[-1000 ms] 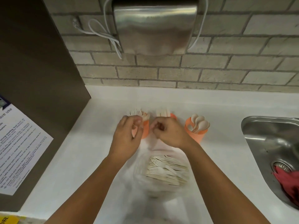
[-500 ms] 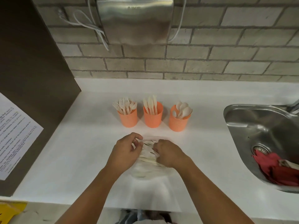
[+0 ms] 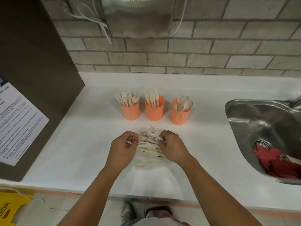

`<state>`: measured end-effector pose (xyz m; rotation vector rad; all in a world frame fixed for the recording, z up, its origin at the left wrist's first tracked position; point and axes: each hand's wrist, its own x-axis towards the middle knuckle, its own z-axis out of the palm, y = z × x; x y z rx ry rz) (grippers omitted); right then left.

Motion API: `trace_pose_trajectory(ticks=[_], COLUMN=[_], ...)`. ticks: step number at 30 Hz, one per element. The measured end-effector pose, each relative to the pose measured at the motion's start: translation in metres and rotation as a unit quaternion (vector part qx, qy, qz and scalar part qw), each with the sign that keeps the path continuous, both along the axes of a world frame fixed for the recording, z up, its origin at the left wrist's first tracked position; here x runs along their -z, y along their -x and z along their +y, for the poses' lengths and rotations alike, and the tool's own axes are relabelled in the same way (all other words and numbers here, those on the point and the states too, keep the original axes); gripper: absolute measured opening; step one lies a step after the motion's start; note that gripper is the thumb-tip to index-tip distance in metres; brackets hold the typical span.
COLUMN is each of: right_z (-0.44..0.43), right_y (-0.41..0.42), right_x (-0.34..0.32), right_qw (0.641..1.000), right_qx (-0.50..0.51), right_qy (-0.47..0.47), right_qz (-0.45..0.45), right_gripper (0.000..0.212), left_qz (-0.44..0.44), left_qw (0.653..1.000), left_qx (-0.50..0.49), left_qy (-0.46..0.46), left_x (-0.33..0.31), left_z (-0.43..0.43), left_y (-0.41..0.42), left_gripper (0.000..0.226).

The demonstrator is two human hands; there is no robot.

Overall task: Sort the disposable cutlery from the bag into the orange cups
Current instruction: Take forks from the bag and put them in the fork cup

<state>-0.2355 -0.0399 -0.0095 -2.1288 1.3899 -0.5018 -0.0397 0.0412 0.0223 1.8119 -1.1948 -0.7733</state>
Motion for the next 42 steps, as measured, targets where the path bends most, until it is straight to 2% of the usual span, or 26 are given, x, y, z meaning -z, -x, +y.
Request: trace_pose_trajectory(ticks=[6,9,11,12,16,20,24,28,31,34,37,42], right_z=[0.006,0.009,0.011,0.012,0.019,0.021,0.022,0.024,0.023,0.021,0.022,0.025], right_y=[0.001,-0.002,-0.003,-0.004,-0.007,-0.011,-0.014,-0.016,-0.013,-0.01,-0.012,-0.019], right_x=[-0.014,-0.016,-0.017,-0.018,-0.021,-0.019,-0.017,-0.022,-0.029,-0.031,-0.027,-0.02], right_qw=[0.994,0.99,0.988,0.987,0.983,0.984,0.98,0.969,0.963,0.973,0.984,0.984], right_qx=[-0.022,-0.015,-0.016,-0.02,-0.039,-0.022,0.041,0.12,0.14,0.107,0.062,0.06], right_qy=[-0.039,-0.035,-0.034,-0.031,-0.025,-0.017,0.014,0.033,0.041,0.04,0.04,0.006], right_qz=[-0.097,-0.133,-0.152,-0.159,-0.176,-0.176,-0.196,-0.214,-0.228,-0.203,-0.163,-0.167], right_gripper=[0.012,0.012,0.011,0.014,0.026,0.016,0.004,0.01,0.012,0.015,0.003,0.02], left_qz=[0.074,0.134,0.183,0.206,0.257,0.248,0.207,0.148,0.106,0.127,0.14,0.212], left_qw=[0.997,0.99,0.982,0.978,0.964,0.965,0.973,0.983,0.988,0.985,0.985,0.976], left_qx=[0.0,-0.002,-0.02,-0.027,-0.065,-0.087,-0.102,-0.112,-0.116,-0.113,-0.093,-0.044], left_qy=[-0.029,-0.036,-0.038,-0.036,-0.023,-0.011,-0.005,0.009,0.011,0.026,0.032,0.006], left_x=[0.002,0.0,-0.003,-0.005,-0.01,-0.011,-0.016,-0.022,-0.025,-0.028,-0.027,-0.025], left_z=[-0.002,-0.008,-0.011,-0.012,-0.016,-0.02,-0.022,-0.021,-0.024,-0.028,-0.034,-0.04], left_y=[0.011,0.023,0.029,0.033,0.04,0.044,0.048,0.05,0.05,0.047,0.046,0.047], left_gripper=[0.017,0.021,0.014,0.011,0.022,0.028,0.03,0.025,0.021,0.021,0.018,0.036])
